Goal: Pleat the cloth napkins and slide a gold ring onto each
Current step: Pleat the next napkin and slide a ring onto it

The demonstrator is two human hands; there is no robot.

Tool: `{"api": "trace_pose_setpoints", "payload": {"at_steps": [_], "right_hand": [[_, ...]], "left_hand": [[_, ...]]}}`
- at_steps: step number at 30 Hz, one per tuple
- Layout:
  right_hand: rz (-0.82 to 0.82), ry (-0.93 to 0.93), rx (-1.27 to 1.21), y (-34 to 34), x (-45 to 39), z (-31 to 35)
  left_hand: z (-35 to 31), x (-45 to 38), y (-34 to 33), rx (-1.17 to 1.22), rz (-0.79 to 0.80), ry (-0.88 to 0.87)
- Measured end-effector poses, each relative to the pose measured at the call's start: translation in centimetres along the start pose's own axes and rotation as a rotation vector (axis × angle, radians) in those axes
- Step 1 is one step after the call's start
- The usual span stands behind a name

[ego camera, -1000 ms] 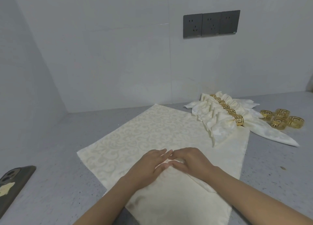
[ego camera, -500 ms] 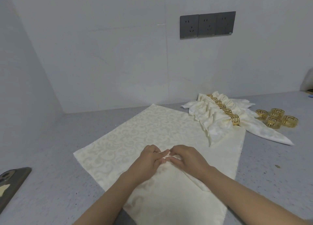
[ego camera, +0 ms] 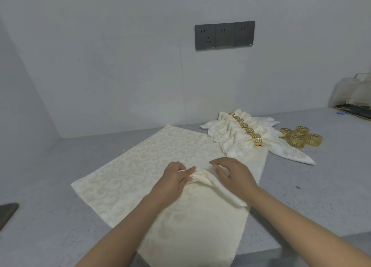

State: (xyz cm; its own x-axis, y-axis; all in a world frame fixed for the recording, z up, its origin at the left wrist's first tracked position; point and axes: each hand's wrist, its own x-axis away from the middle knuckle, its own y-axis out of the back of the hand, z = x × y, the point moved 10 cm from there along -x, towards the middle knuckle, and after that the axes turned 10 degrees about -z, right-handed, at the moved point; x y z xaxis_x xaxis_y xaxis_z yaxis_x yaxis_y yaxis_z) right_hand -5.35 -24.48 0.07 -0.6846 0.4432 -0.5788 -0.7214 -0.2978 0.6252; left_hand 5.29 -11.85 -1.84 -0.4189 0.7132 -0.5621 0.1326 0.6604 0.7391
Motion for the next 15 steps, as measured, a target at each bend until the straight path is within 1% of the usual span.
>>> {"api": "trace_pose_setpoints", "payload": {"at_steps": [6, 15], "right_hand": [[-0.065, -0.072, 0.152, 6.0, 0.0, -4.8], [-0.168, -0.179, 0.308, 12.5, -0.6, -12.4]], "left_hand": [[-4.9, -3.3, -2.0, -0.001, -0.107, -0.138], [-11.6, -8.4, -6.5, 0.000, -0.269, -0.360]]}}
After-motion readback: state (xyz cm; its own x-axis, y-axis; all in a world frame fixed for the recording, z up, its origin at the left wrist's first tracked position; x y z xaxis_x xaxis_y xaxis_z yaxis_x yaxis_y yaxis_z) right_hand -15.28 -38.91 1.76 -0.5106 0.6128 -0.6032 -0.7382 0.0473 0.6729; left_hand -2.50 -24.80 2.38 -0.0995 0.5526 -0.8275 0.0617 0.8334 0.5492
